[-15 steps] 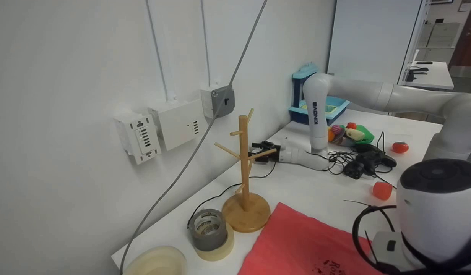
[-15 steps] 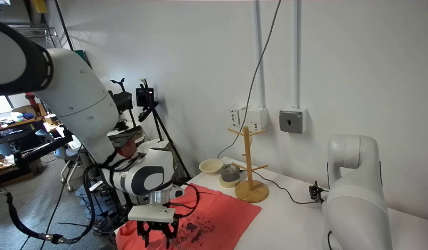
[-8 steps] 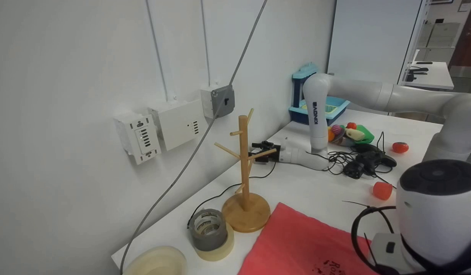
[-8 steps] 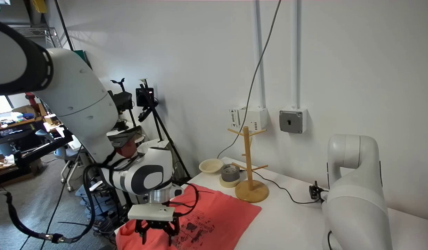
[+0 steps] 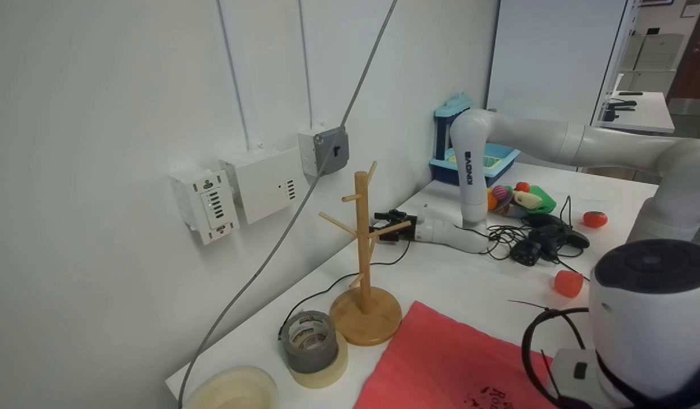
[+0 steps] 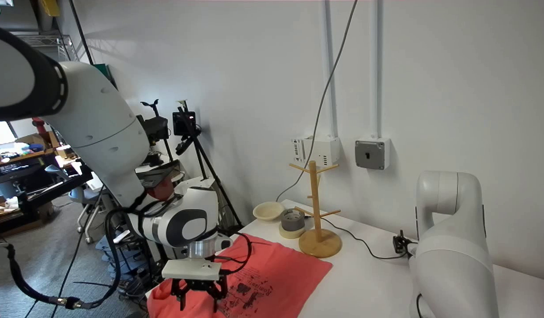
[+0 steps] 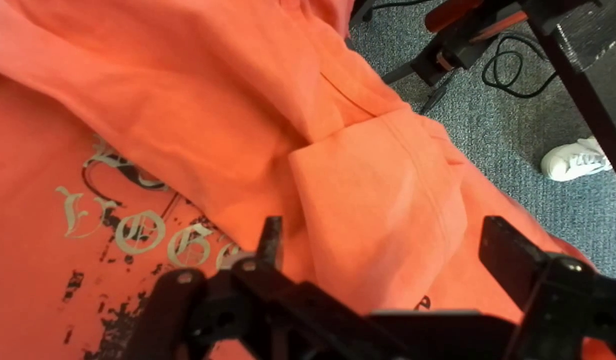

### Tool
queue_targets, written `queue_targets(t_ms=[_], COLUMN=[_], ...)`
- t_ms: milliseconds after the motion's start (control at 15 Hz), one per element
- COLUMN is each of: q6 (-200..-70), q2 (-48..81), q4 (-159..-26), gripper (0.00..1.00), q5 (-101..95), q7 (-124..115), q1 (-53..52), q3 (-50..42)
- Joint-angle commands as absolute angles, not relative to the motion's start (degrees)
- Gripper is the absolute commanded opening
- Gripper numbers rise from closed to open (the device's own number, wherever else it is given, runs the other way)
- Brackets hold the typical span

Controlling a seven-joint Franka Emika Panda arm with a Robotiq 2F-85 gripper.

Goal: Fold the sweatshirt

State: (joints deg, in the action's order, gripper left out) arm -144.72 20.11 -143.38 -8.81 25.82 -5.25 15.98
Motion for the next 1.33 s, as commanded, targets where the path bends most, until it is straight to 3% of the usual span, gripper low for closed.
queue_targets(t_ms=[0, 600, 1267], q6=[-144.61, -150.32, -159.45], q2=[20.06, 19.45, 32.63], q4=[-143.31, -138.12, -120.7], gripper=[1.0, 1.0, 1.0], q5=[-8.48, -9.57, -10.6], q7=[26.06, 20.83, 12.61], q1=[-5.7, -8.35, -14.51], q3=[15.59, 15.37, 13.18])
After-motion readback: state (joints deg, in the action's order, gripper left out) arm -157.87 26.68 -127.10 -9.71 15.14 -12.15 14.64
